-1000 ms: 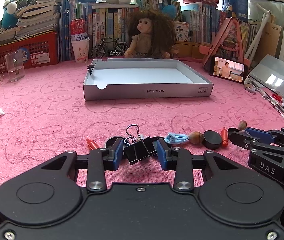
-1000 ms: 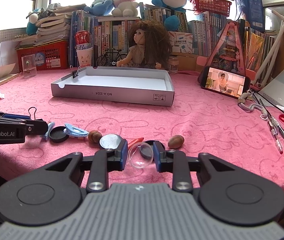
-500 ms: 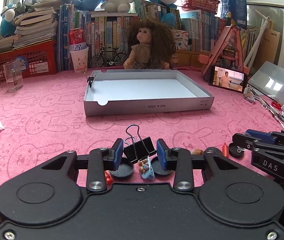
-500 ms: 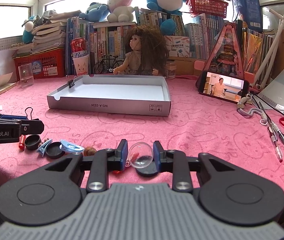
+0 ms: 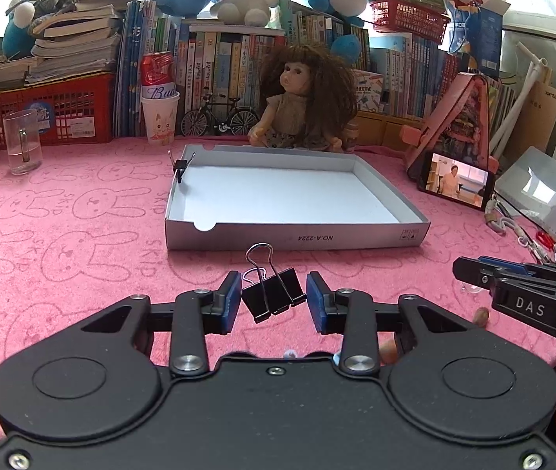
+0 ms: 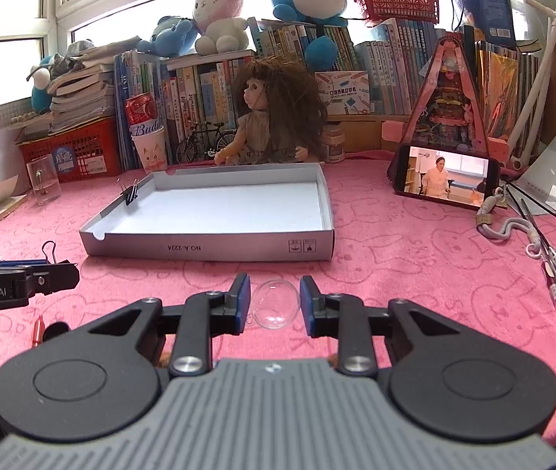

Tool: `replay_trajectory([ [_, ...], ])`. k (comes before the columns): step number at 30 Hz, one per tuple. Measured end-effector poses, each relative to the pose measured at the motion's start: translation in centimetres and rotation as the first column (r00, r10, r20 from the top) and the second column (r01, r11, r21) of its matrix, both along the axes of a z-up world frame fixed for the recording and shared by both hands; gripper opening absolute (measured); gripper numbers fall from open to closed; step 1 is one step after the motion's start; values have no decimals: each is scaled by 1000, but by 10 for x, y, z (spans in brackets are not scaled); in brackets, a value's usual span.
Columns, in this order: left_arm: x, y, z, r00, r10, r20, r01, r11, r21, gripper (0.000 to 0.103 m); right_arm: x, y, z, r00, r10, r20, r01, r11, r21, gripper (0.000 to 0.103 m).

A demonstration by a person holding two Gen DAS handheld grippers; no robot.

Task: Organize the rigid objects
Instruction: 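Carry the binder clip and clear dome with both grippers over the white tray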

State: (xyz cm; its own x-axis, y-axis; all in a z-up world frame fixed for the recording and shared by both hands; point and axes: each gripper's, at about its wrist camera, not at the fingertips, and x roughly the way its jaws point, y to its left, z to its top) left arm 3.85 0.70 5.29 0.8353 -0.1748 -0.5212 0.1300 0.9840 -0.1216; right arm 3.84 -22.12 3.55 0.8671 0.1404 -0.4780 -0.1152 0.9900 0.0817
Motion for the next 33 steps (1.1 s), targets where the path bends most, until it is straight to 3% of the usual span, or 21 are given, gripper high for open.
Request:
replay_trajectory([
  [19,56,-14,20,1000,-7,18,7,1000,13,34,62,8,17,999,18,-31,-16,998,57,32],
  [26,91,-22,27,999,5,31,-4,1000,-12,34,95,7,19,999,17,-50,-12,996,92,32],
  [33,131,-21,20,1000,18,-9,-19,999,-38,34,129,6,13,996,7,-91,1,996,90,32],
])
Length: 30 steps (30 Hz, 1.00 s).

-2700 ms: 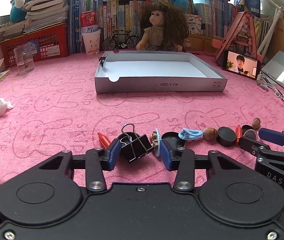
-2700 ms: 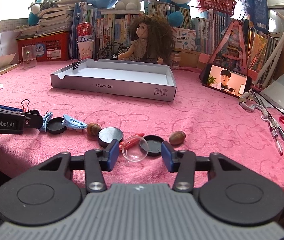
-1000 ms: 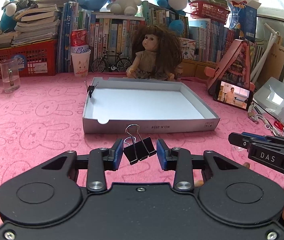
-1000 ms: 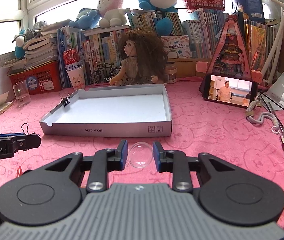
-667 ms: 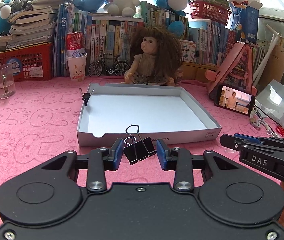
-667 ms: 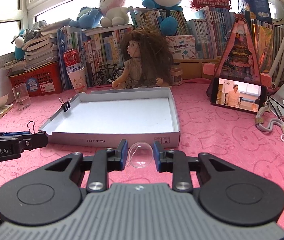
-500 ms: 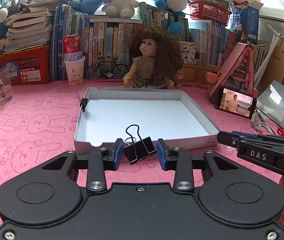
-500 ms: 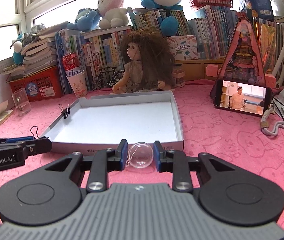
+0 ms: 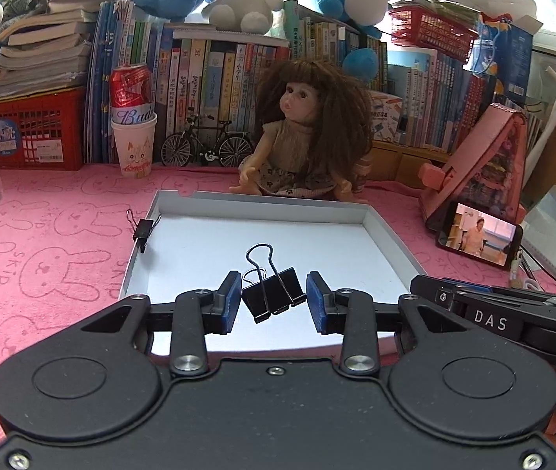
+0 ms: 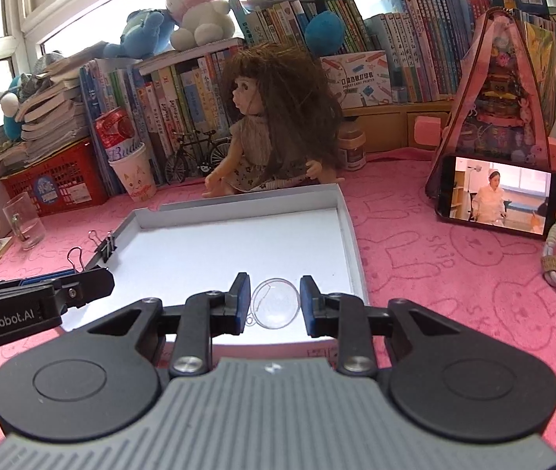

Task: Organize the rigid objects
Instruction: 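Carry the binder clip and clear dome with both grippers over the white tray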

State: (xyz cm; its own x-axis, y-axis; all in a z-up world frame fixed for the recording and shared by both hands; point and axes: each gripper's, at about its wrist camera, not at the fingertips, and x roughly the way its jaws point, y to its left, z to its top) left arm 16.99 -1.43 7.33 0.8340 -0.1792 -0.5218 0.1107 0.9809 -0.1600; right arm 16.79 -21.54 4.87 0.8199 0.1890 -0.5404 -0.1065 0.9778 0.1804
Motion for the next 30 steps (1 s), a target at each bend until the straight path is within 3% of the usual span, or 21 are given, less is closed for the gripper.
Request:
replay_trajectory([
  [5,26,4,-5,1000,3,-9,-3,1000,9,34,20,1,-8,1000,-3,-31,2,1000,-14,32],
  [12,56,1,-22,996,26,-88,-24,1000,16,34,43,2,-17,999,-15,-52,12,999,-47,32],
  [18,67,-6,-36,993,30,-110,-25,998,51,34,54,-1,-27,996,-34,-77,30,999,-44,32],
  [30,79,-7,-51,986,48,-161,-40,998,54,34,71,-1,-38,989,-27,-147,20,999,-49,32],
])
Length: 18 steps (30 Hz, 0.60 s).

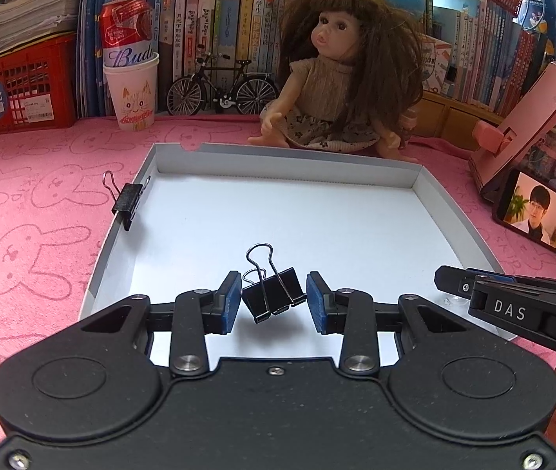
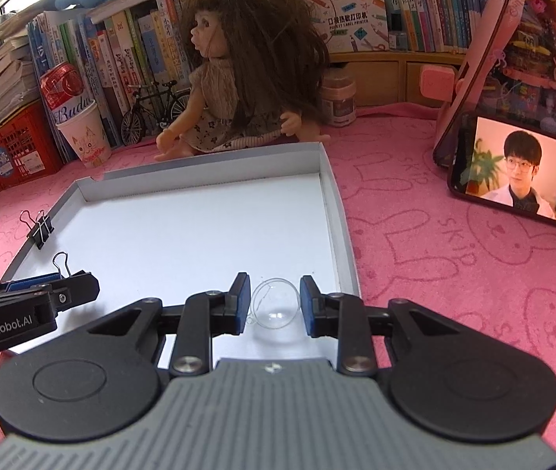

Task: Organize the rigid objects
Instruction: 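Carry the binder clip and clear dome with both grippers over the white tray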

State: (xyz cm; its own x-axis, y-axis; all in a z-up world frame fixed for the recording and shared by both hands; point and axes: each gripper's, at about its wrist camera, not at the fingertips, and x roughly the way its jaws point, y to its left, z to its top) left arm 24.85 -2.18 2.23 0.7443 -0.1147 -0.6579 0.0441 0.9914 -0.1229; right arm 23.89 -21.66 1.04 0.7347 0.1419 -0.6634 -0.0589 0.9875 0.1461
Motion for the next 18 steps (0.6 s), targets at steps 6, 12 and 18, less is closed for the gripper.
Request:
replay_trajectory([
  [6,3,-2,-6,1000,4,-19,-4,1000,11,34,2,1,-1,1000,4,-5,-4,1000,-11,32],
  [12,4,-4,-9,1000,5,-25,-5,1000,22,34,2,6,-3,1000,15,-10,-16,999,-38,32],
  [18,5,-4,-9,1000,4,-28,-4,1000,17,35,2,7,-3,1000,25,-11,-26,999,-38,38],
])
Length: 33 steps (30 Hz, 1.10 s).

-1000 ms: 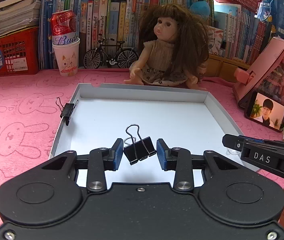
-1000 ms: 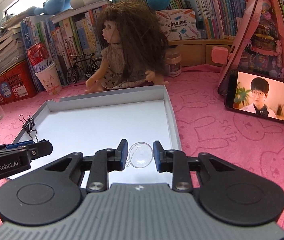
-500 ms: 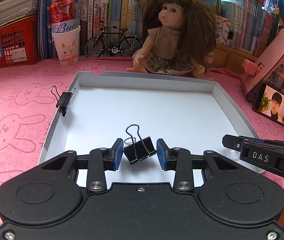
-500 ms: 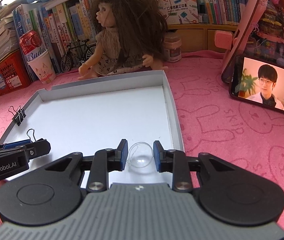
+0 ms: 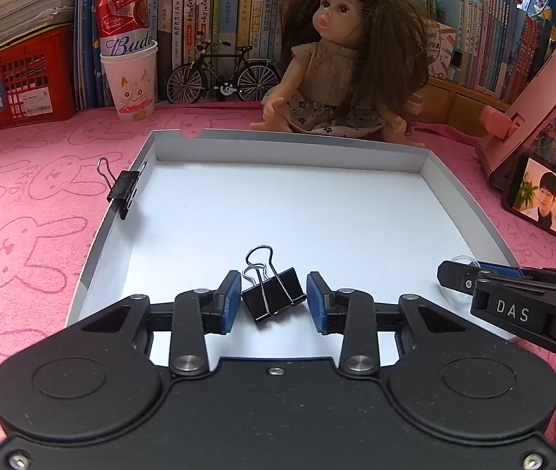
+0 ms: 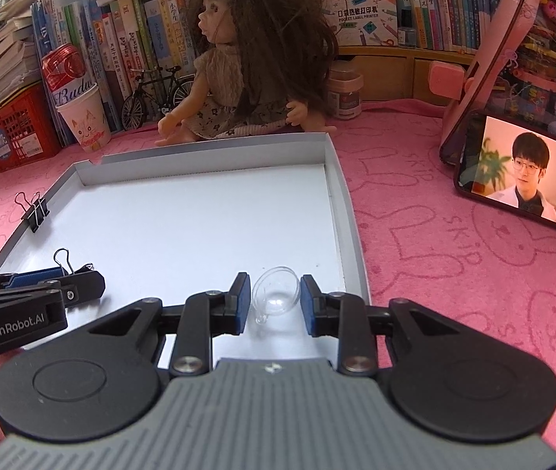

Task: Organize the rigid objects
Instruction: 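Carry the binder clip and clear dome with both grippers over the white tray, then open the left gripper releasing the clip while the right gripper releases the dome into the tray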

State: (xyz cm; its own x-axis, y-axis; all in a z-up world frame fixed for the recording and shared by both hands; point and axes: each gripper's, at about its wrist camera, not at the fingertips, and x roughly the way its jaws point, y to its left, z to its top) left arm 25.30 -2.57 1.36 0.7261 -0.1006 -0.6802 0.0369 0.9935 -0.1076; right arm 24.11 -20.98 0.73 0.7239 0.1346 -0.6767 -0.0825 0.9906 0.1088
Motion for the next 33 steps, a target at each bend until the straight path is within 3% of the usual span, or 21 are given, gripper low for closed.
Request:
replay_trajectory([
  [1,0,0,1,1000,1,-3,-1,1000,-6,34,0,0,0,1000,1,1,-1,1000,3,40],
  [2,-1,1,1,1000,3,-5,-3,1000,-13,34,0,0,0,1000,3,2,-3,1000,7,53],
  [3,-2,3,3,1000,4,-1,-4,1000,-19,36,-1,-1,1,1000,8,7,-8,1000,13,59],
  [14,-30,9,28,997,-5,82,6,1000,-15,72,-21,-2,20,997,25,68,-26,1000,12,84],
  [19,-53,12,39,991,-15,134,15,1000,-2,81,-39,-5,31,993,31,110,-32,999,1,89],
  [33,-132,19,43,977,-44,209,49,999,-19,85,-107,-8,40,976,69,209,-68,998,-14,99],
])
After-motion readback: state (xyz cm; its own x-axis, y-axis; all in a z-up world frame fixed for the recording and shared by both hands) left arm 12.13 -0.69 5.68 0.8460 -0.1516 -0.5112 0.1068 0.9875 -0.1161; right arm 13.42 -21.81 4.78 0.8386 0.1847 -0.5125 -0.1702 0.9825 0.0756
